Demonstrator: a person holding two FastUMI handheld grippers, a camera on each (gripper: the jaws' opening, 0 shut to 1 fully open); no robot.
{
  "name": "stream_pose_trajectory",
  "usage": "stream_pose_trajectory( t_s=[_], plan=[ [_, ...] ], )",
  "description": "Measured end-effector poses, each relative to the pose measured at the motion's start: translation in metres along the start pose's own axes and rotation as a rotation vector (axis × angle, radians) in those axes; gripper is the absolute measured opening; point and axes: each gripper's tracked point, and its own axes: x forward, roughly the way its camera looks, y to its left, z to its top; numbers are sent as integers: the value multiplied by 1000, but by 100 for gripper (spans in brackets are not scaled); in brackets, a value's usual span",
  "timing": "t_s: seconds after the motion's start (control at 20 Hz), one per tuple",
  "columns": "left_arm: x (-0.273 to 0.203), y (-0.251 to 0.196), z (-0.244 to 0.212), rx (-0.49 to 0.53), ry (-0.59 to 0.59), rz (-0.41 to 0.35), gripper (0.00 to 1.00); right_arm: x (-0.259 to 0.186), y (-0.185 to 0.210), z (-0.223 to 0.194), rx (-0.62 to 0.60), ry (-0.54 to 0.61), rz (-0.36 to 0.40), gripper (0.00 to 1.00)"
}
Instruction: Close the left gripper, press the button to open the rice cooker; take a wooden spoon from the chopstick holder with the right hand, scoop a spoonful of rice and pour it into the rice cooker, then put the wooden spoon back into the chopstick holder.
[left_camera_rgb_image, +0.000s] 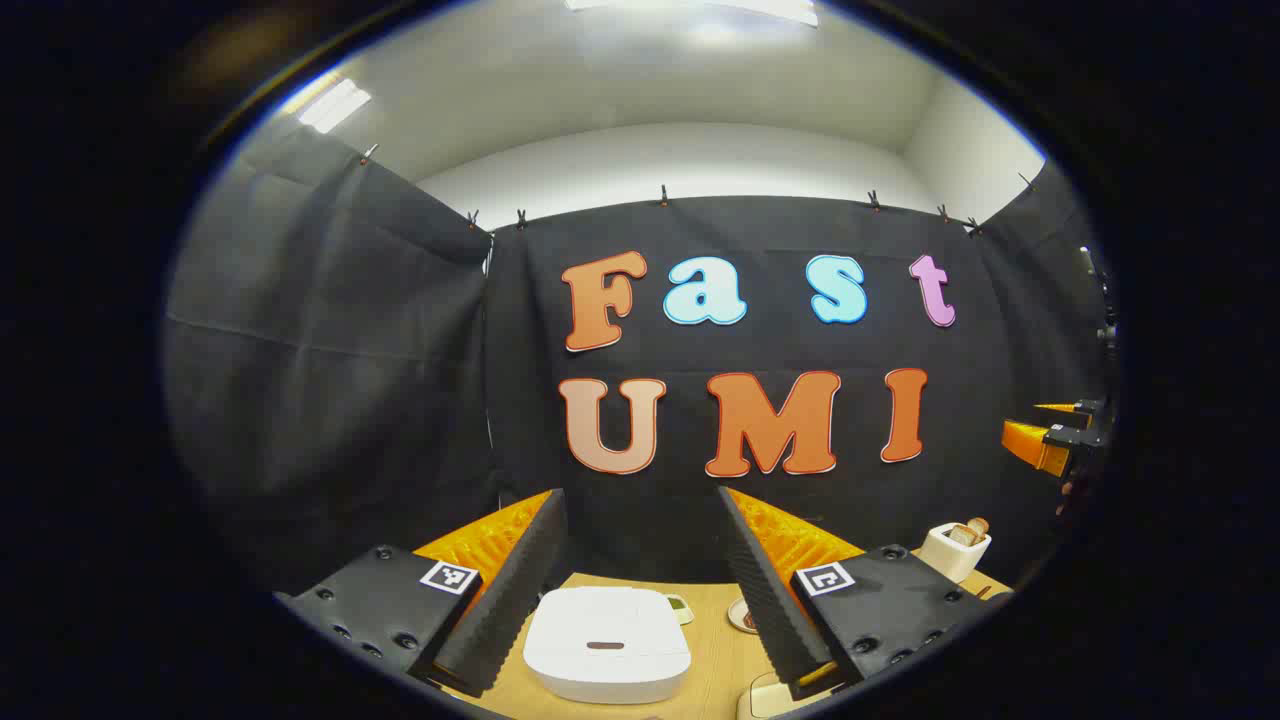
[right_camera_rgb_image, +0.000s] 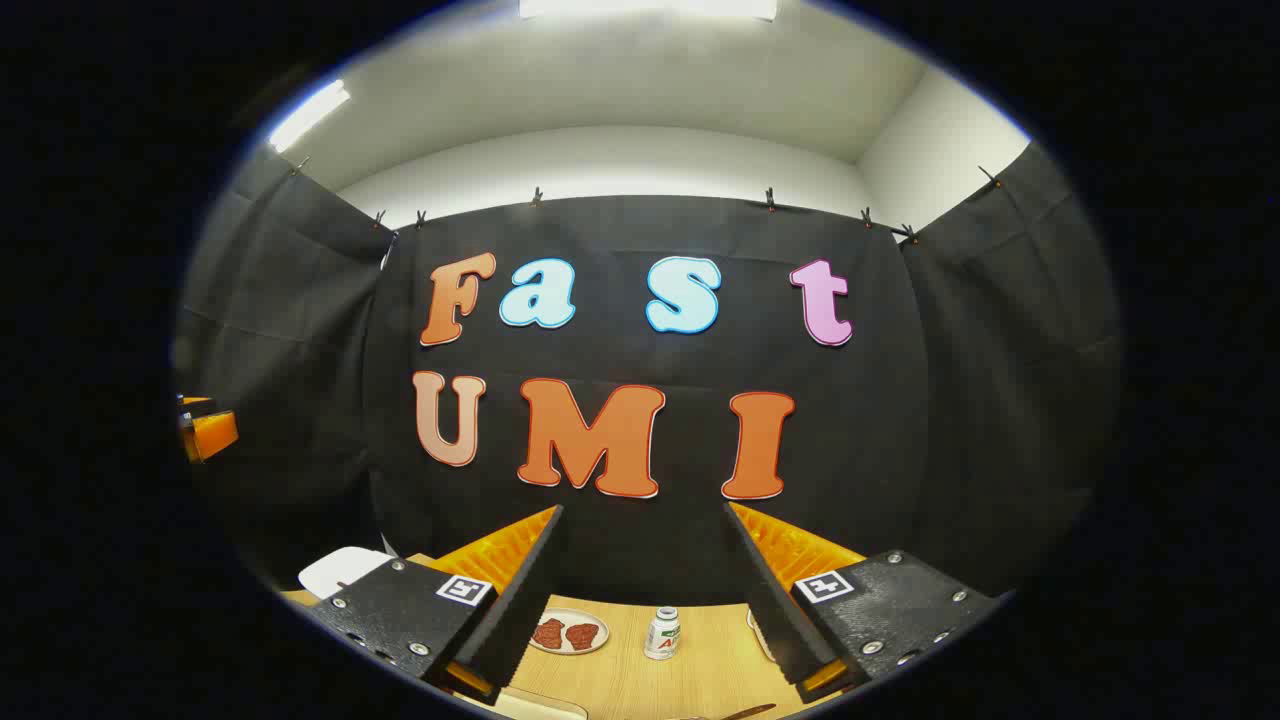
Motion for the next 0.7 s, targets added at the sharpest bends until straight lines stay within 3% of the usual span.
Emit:
stream_pose_trajectory(
  t_s=[0.7],
  plan=[
    [-2,-13,1,20,-9,-28,100,-14,9,-1,25,1,17,95]
  ],
)
